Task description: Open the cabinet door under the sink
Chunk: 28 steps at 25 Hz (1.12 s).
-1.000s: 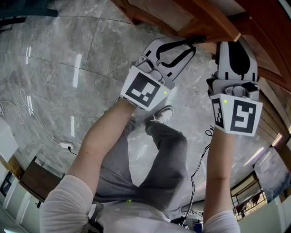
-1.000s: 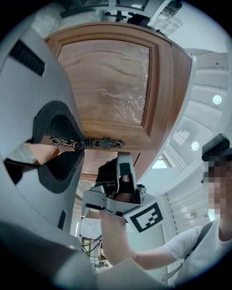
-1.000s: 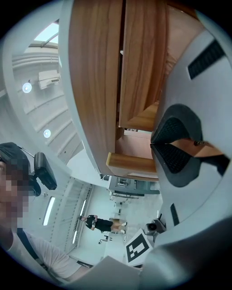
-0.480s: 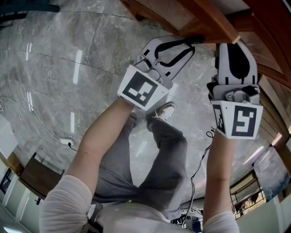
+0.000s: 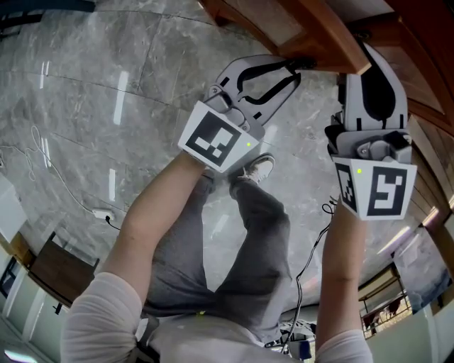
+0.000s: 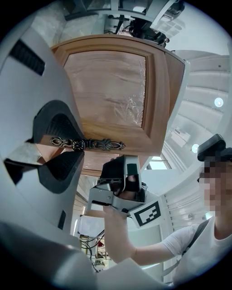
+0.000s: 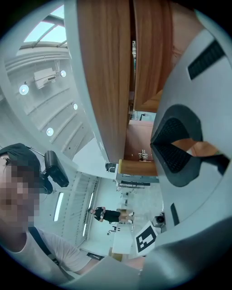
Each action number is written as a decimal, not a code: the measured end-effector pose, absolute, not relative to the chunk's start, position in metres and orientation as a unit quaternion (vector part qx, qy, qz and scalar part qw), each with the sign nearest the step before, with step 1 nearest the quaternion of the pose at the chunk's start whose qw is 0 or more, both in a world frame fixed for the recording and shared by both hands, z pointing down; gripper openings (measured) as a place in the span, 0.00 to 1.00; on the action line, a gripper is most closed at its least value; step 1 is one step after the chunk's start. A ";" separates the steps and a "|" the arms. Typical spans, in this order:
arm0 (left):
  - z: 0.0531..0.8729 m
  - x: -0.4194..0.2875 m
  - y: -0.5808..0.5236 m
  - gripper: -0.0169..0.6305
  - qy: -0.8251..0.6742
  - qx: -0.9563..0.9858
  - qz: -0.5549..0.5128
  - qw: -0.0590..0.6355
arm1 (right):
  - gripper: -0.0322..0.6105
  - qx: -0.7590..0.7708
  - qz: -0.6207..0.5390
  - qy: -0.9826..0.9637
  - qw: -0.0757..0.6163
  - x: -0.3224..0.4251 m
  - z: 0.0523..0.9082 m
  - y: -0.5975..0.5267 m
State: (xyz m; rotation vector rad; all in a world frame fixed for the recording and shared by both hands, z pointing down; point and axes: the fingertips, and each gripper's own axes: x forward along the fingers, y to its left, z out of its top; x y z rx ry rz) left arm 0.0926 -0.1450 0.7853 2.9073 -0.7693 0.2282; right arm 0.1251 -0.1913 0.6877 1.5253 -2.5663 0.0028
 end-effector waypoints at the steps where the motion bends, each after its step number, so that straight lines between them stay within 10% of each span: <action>1: 0.786 0.091 -0.144 0.17 -0.254 0.962 0.078 0.064 | 0.10 0.508 0.004 -0.858 0.076 0.123 0.689 -0.189; 28: 0.780 0.008 -0.099 0.17 -0.288 0.948 0.112 0.076 | 0.10 0.473 0.035 -0.875 0.097 0.042 0.693 -0.142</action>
